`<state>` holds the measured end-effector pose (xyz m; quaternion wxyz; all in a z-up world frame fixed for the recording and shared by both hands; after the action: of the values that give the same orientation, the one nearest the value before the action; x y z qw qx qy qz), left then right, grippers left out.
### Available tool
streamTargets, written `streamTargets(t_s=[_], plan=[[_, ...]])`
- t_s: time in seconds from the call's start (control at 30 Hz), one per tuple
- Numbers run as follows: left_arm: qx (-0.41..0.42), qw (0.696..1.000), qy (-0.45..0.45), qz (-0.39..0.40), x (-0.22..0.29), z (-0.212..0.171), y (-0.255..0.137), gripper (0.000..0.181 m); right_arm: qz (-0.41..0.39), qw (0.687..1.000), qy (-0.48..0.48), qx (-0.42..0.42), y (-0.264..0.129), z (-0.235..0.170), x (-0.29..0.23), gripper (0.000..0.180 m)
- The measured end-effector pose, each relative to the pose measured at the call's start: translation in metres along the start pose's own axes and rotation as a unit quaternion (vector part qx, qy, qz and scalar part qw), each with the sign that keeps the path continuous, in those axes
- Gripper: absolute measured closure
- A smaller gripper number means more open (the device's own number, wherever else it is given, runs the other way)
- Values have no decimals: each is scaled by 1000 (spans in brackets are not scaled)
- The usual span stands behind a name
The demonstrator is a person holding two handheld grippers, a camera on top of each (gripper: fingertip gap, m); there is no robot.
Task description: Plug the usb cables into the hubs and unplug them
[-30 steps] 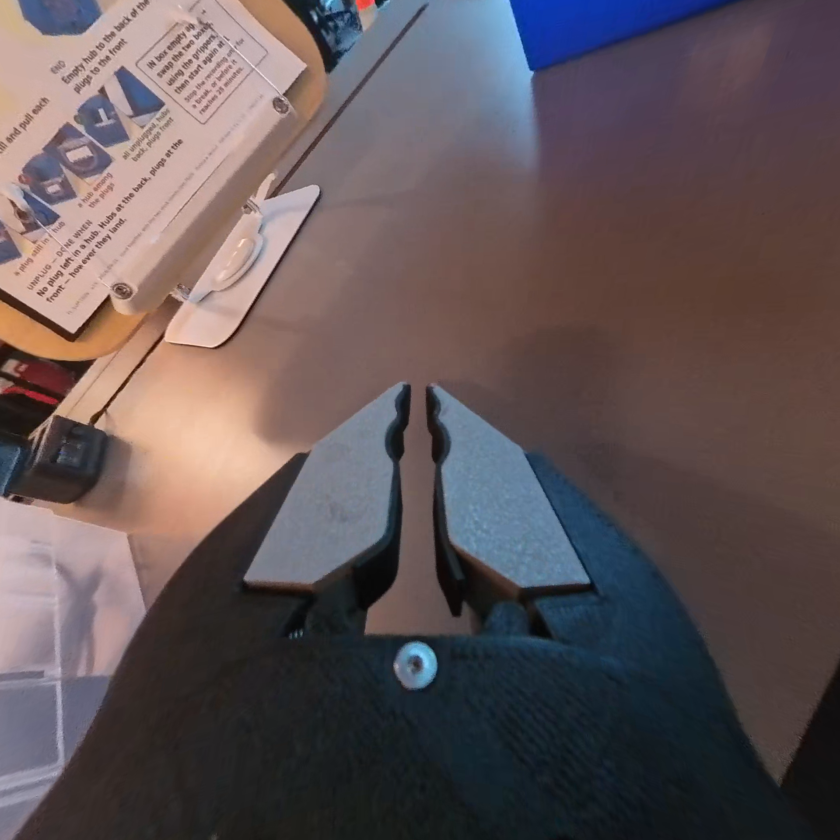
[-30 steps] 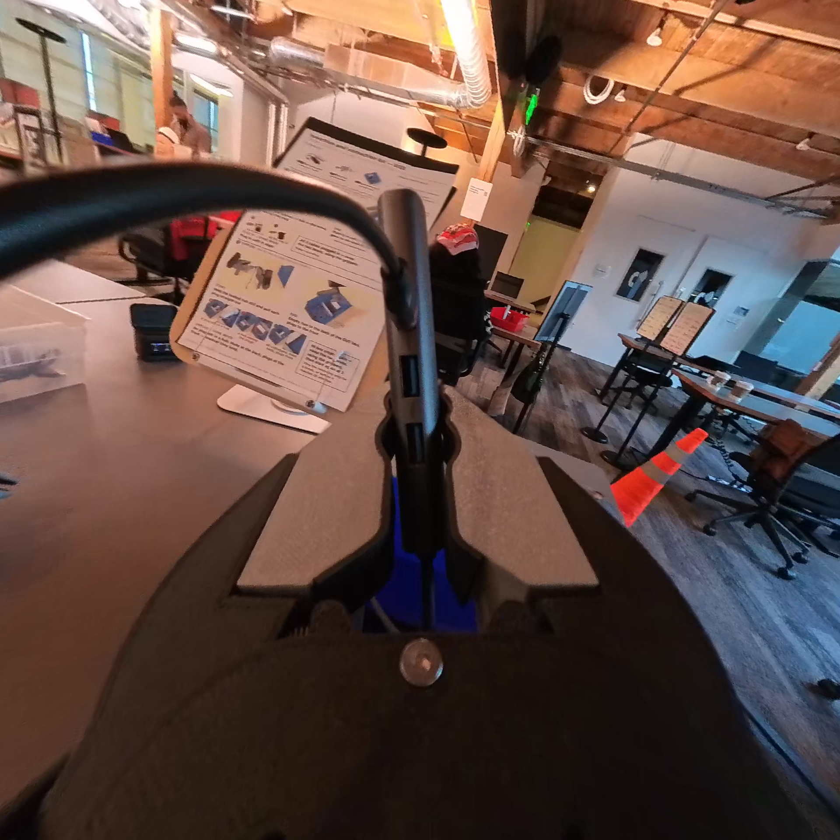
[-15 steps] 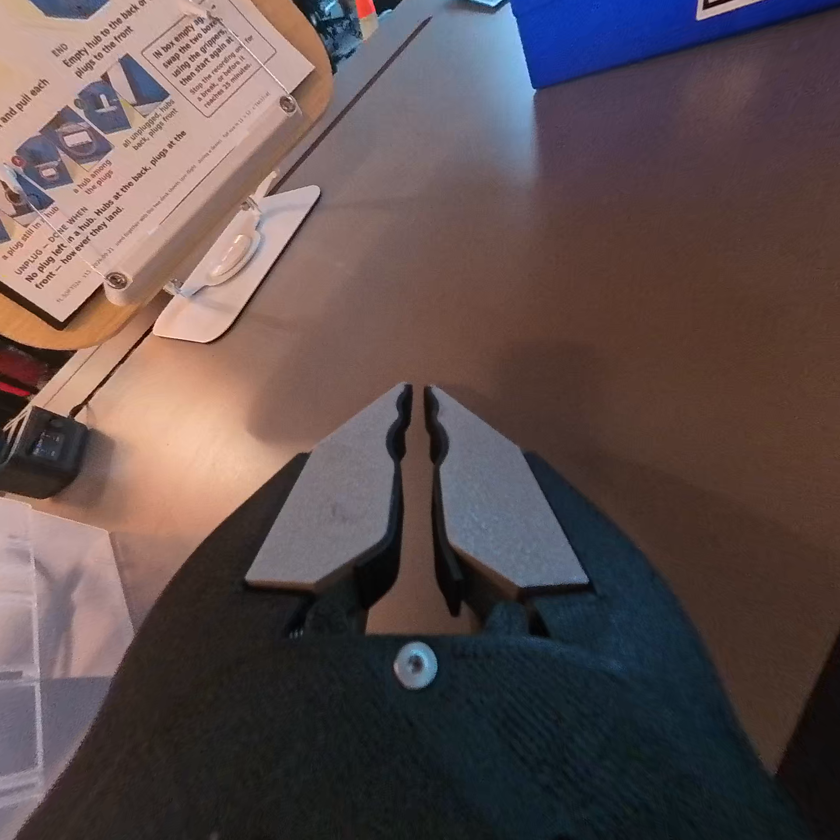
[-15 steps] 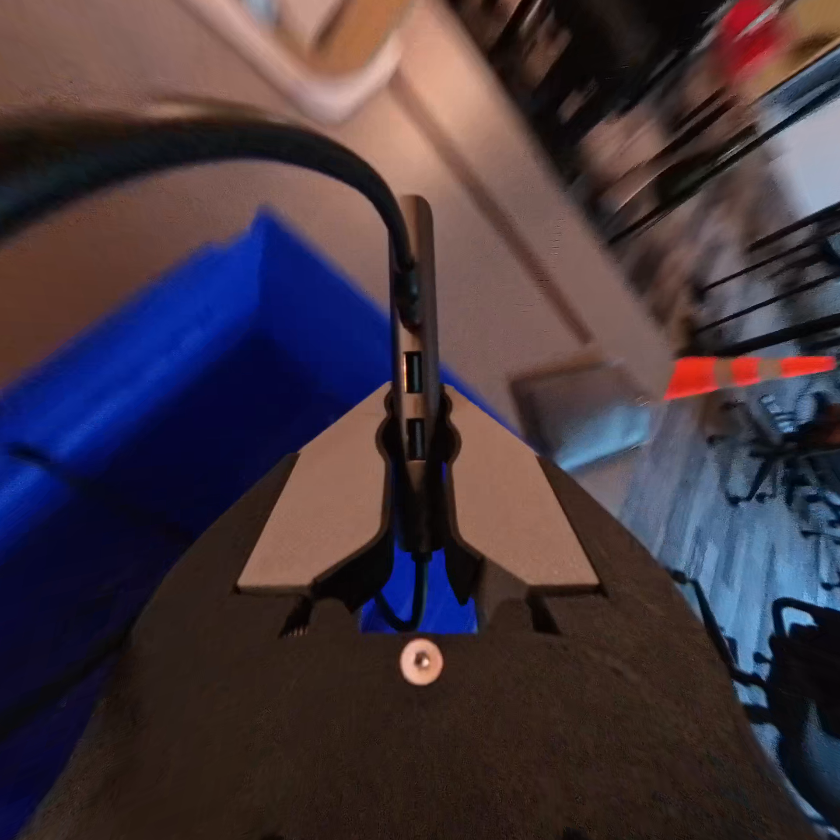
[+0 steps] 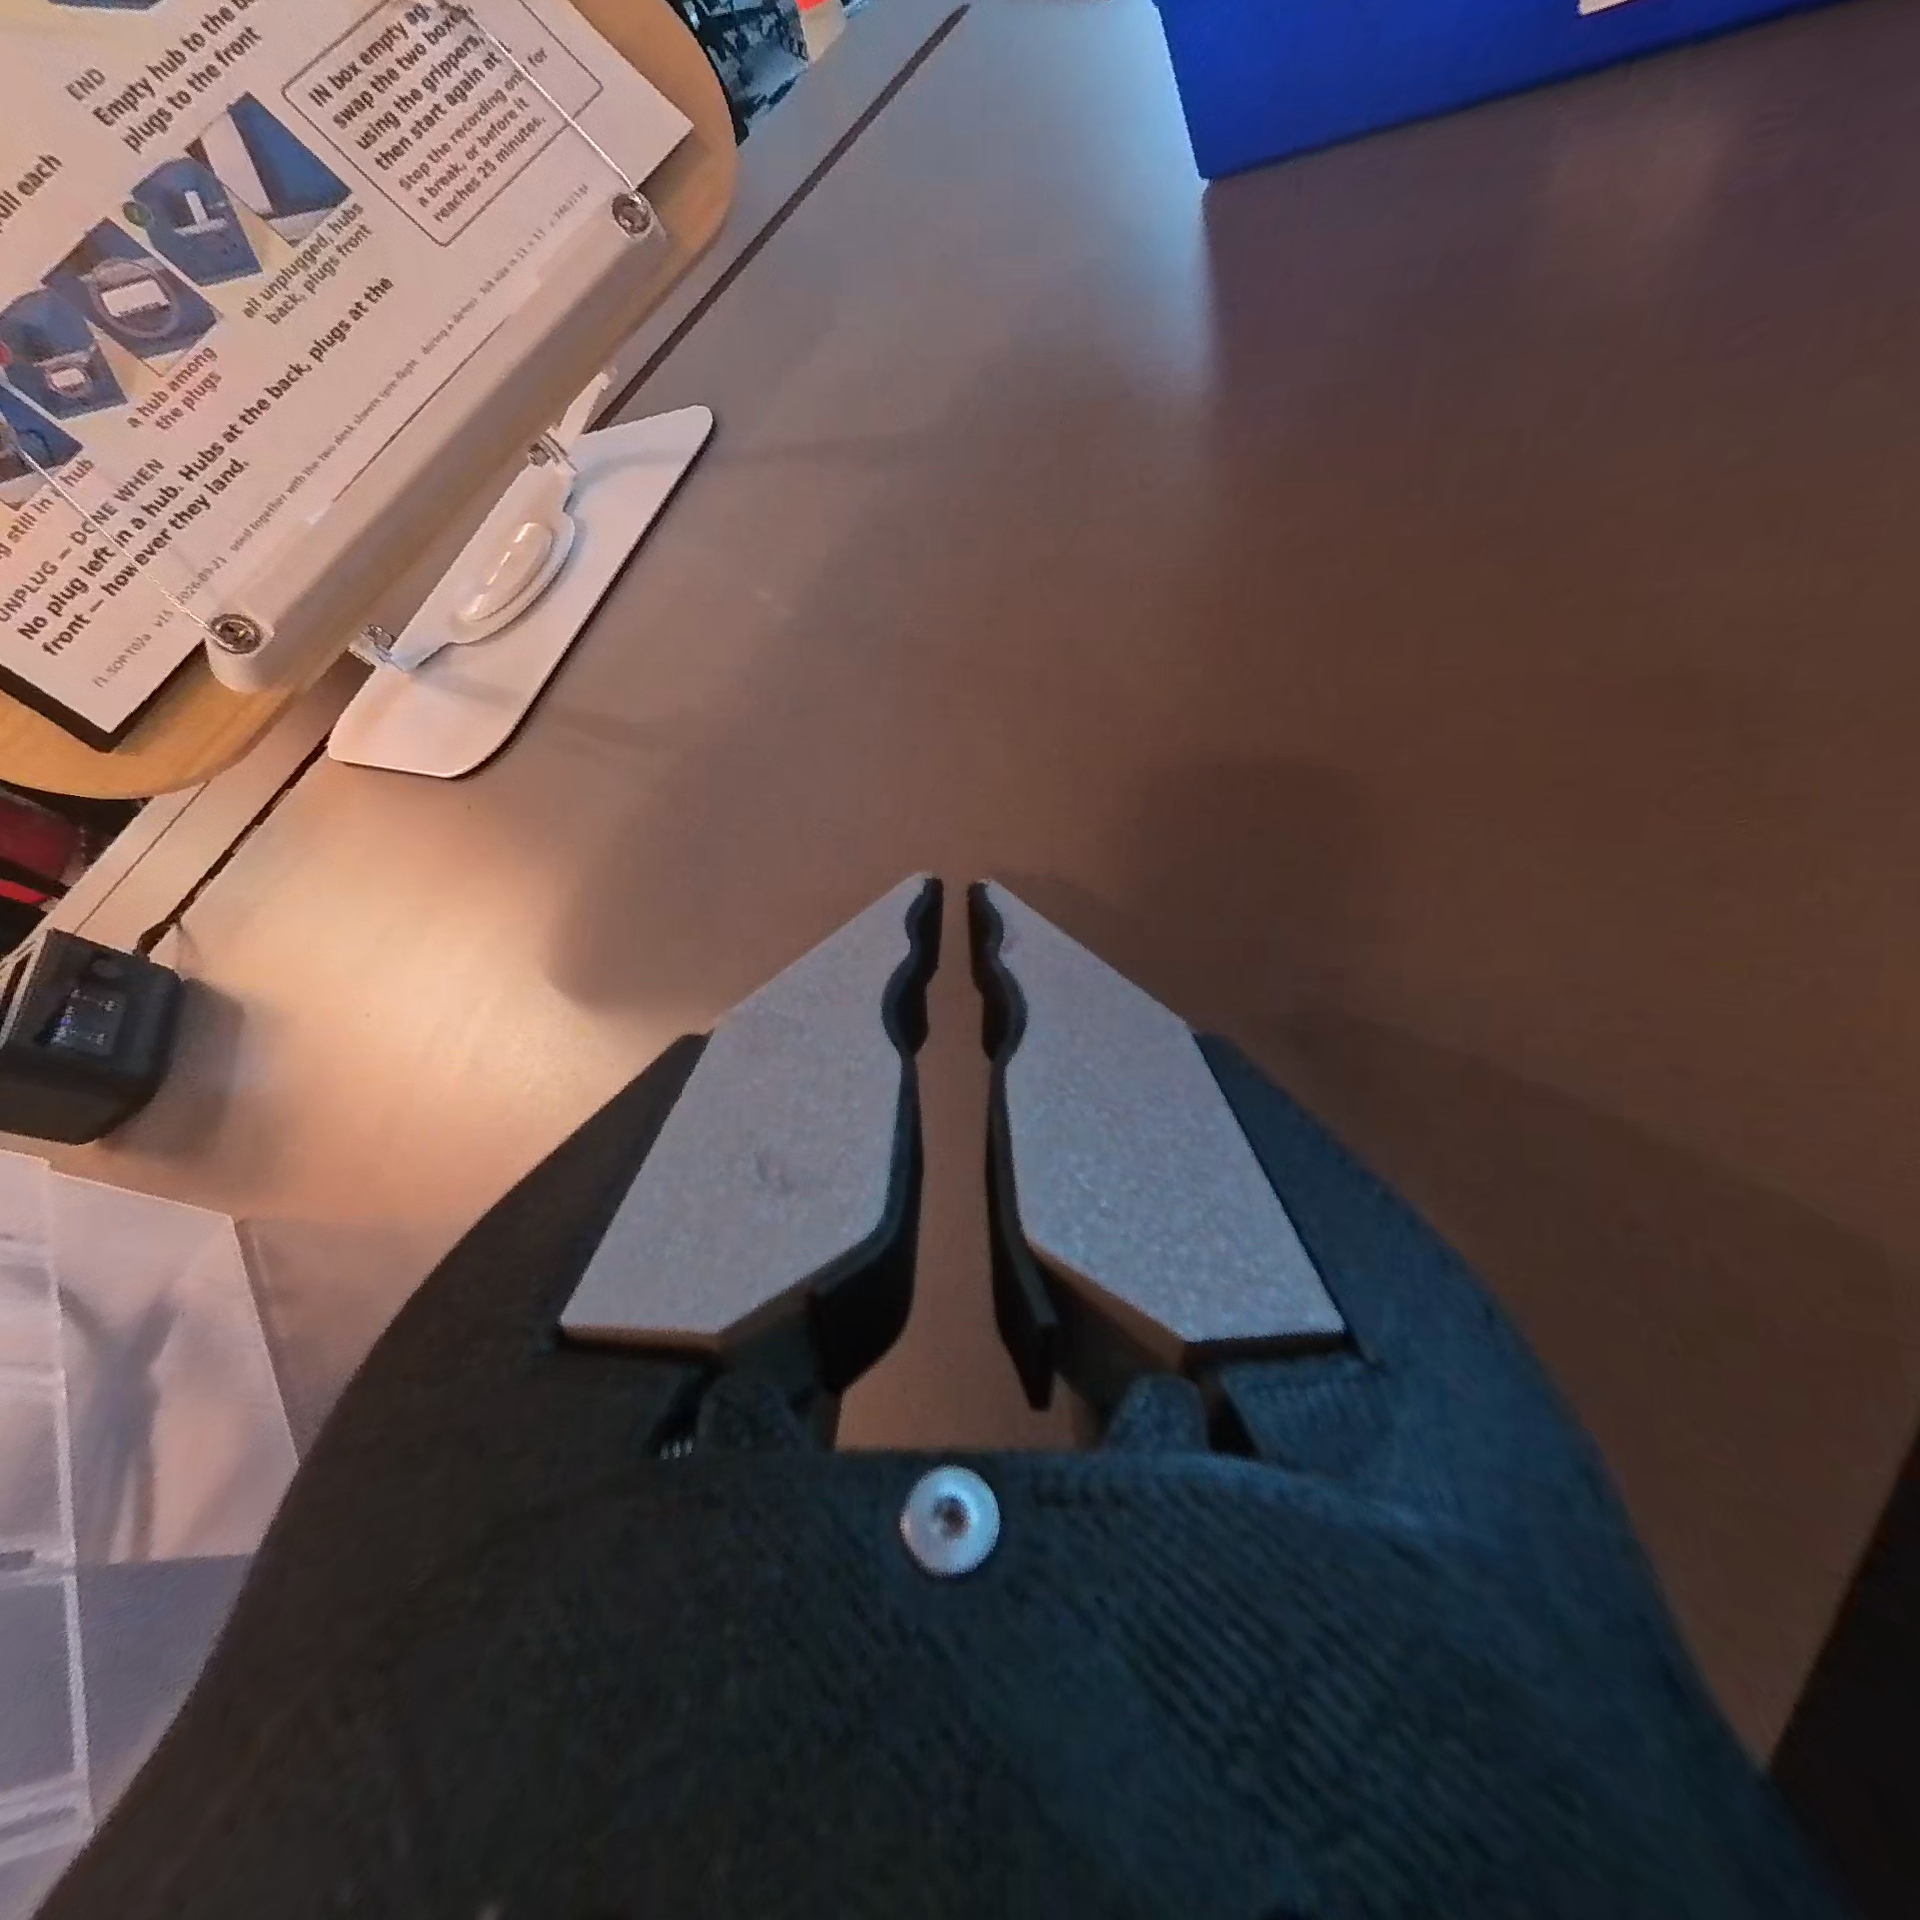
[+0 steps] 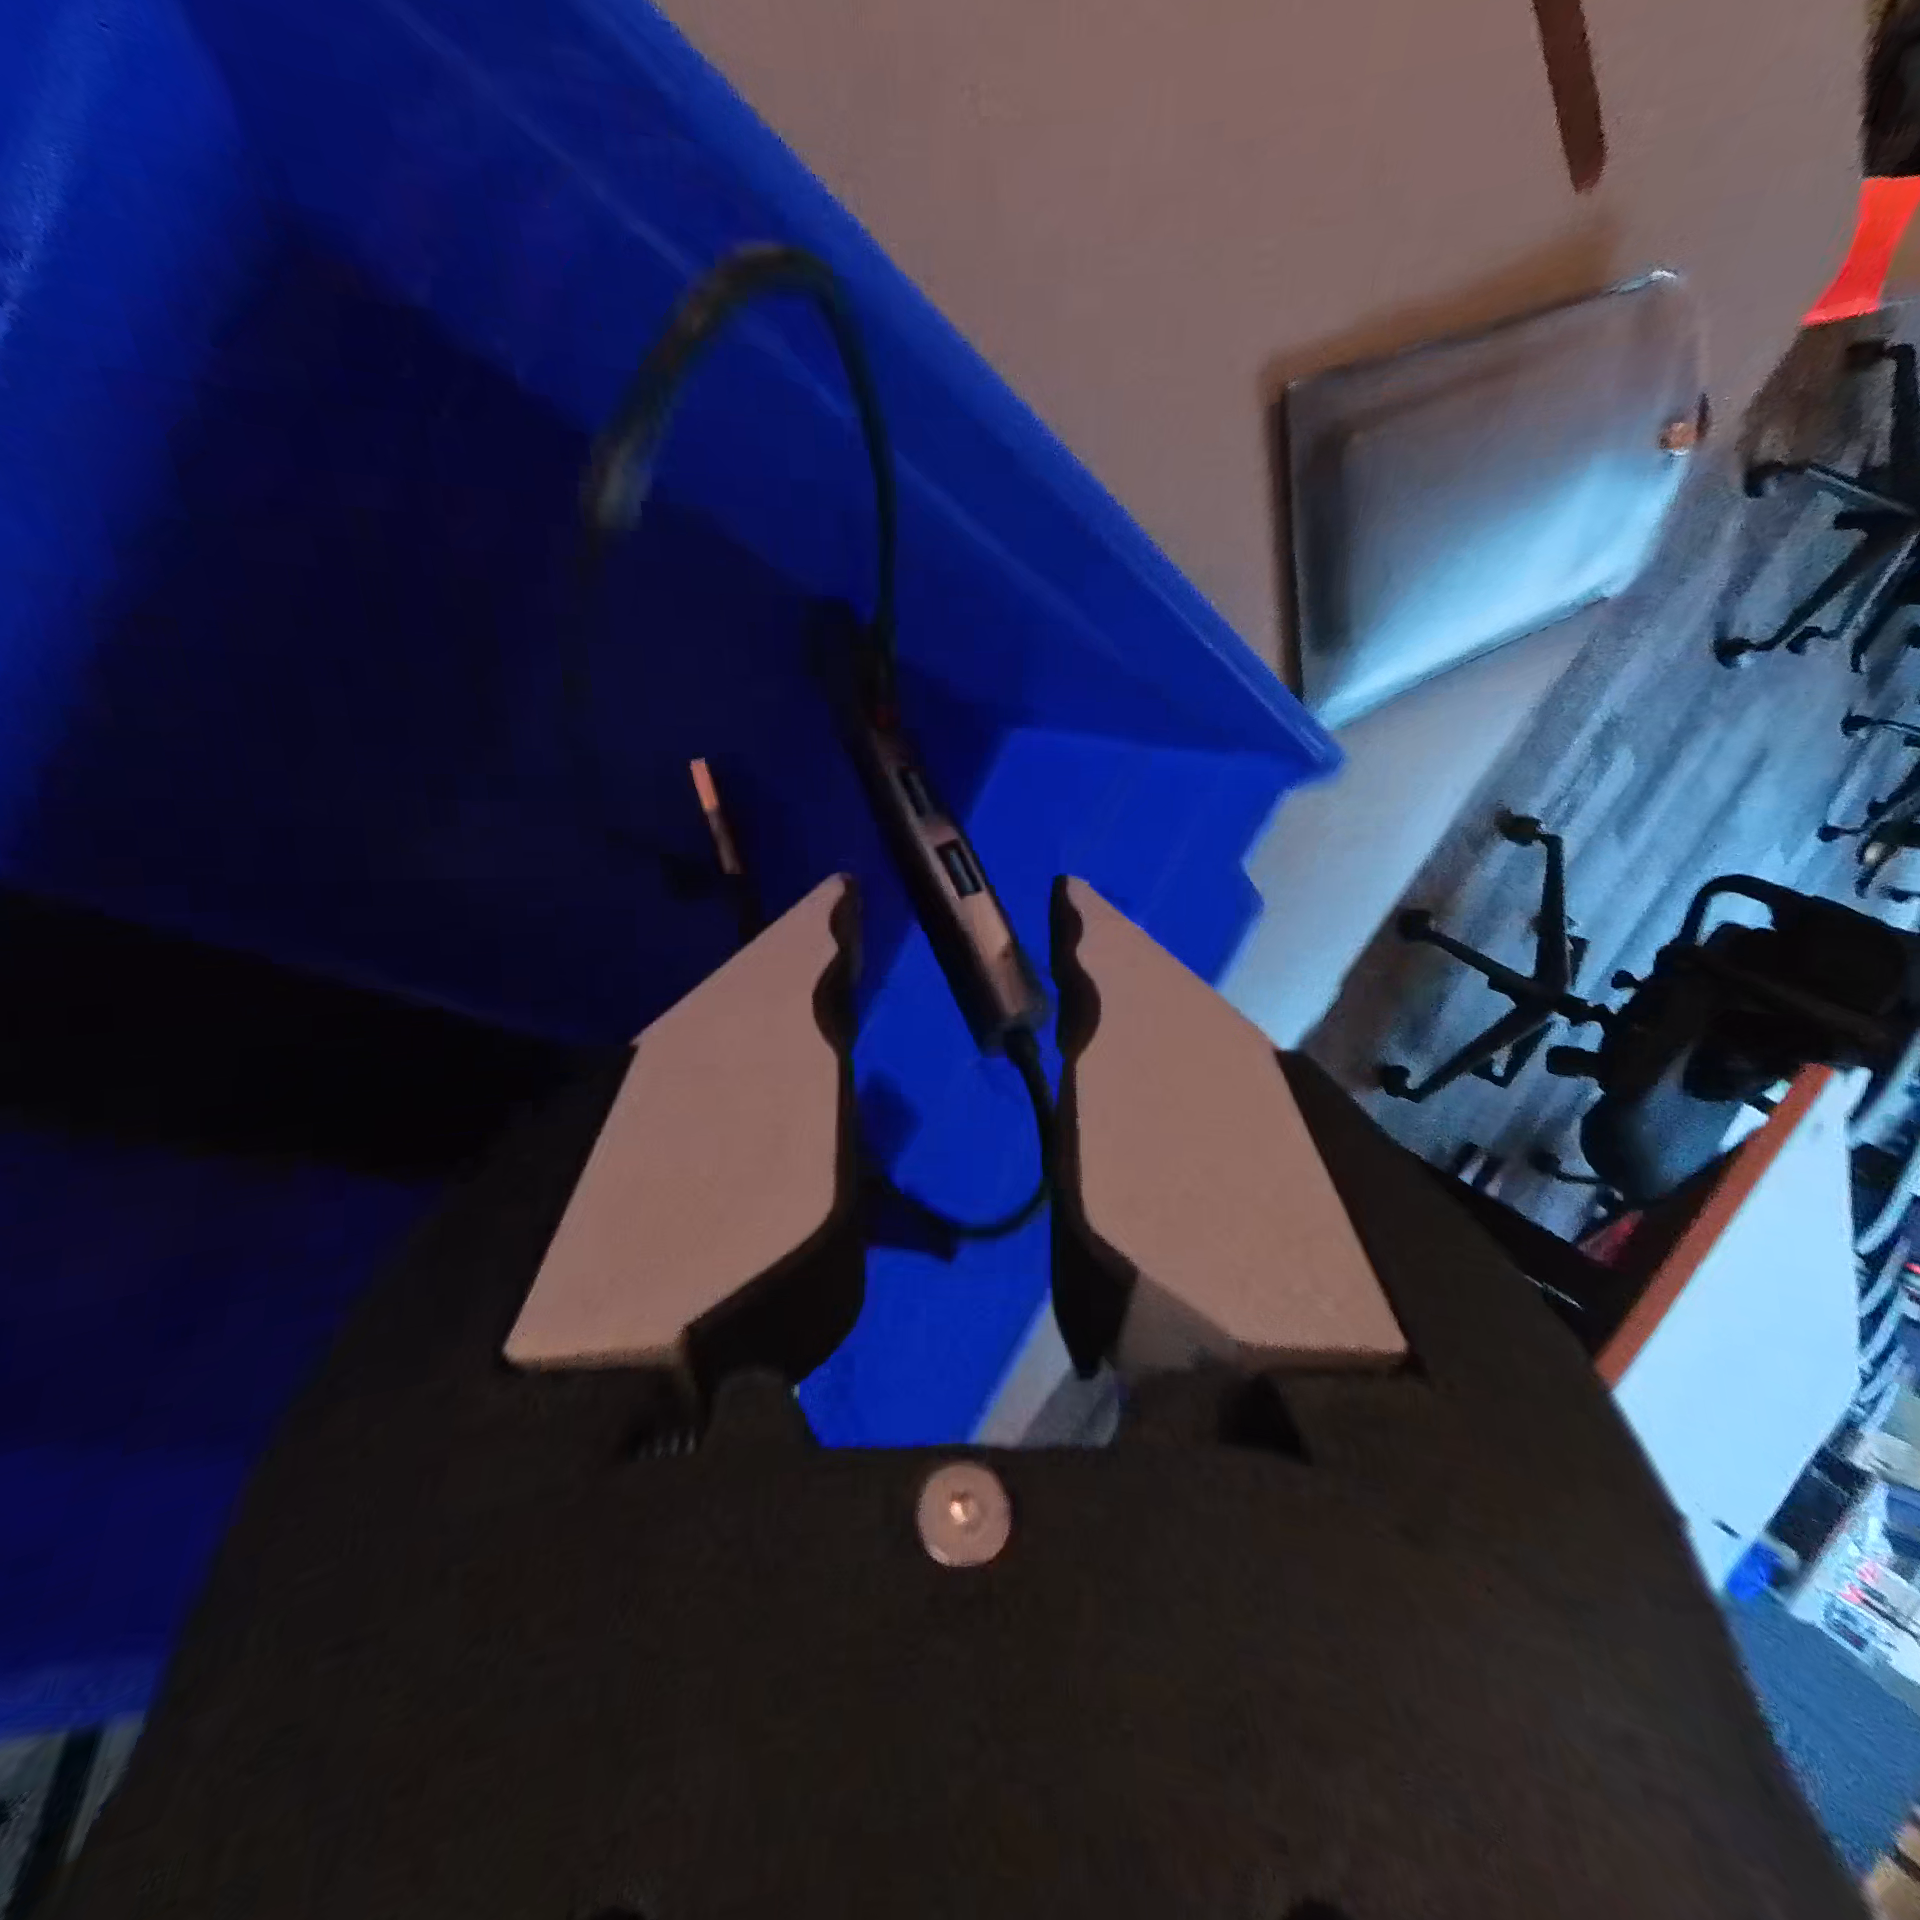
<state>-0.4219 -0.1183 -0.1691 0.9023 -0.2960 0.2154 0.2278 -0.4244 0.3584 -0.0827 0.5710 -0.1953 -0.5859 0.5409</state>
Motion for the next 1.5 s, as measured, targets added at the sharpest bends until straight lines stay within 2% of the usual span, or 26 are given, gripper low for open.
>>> streamTargets(t_s=[0.07,0.17,0.27,0.37,0.43,0.5,0.6,0.67,0.73,0.8,0.87,1.0,1.07,1.17,1.5], plan=[[-2,1000,1,-2,0,0,0,179,-1,1000,25,14,-26,-5,3,153],[-5,1000,-3,-6,0,-1,1,178,27,984,144,103,-78,-8,11,150],[-4,1000,-5,-4,-1,-1,1,178,97,930,215,282,-142,-7,-6,137],[-5,1000,-3,0,-1,0,1,178,187,857,183,444,-191,-11,-60,141],[-7,1000,-2,1,0,-1,1,178,224,821,160,501,-204,-15,-102,147],[-8,1000,-3,-1,0,-1,2,178,259,794,137,533,-206,-10,-139,144],[-8,1000,-11,-4,-2,-1,2,178,294,768,101,559,-192,16,-183,140],[-8,1000,-18,-4,-3,-2,2,178,318,782,77,530,-171,39,-211,122],[-4,1000,-21,-3,-4,-1,1,178,309,819,59,479,-138,57,-233,119],[-7,1000,-19,-4,-3,-2,1,178,269,838,54,472,-107,71,-244,112],[-12,1000,-11,-3,-2,-1,2,178,238,836,61,491,-81,78,-250,113],[-15,1000,12,1,3,-1,3,178,227,820,103,516,-44,81,-251,109],[-16,1000,20,-1,4,0,3,178,262,819,127,494,-41,81,-248,96],[-13,999,29,-5,6,0,3,178,272,798,152,516,-40,75,-245,103],[-3,1000,22,-12,5,1,1,178,266,807,139,509,-40,74,-250,106]])
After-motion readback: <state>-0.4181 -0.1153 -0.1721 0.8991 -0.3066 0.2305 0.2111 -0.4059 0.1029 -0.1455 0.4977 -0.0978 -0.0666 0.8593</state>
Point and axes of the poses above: each gripper's, where its closed fingertips meet, y out along the fingers, z out of its top, x = y × z across the jaws, the point moved 9 cm from there along -y, back along the fingers, and after that the axes turned 8 degrees about y, right-handed, at the moved point
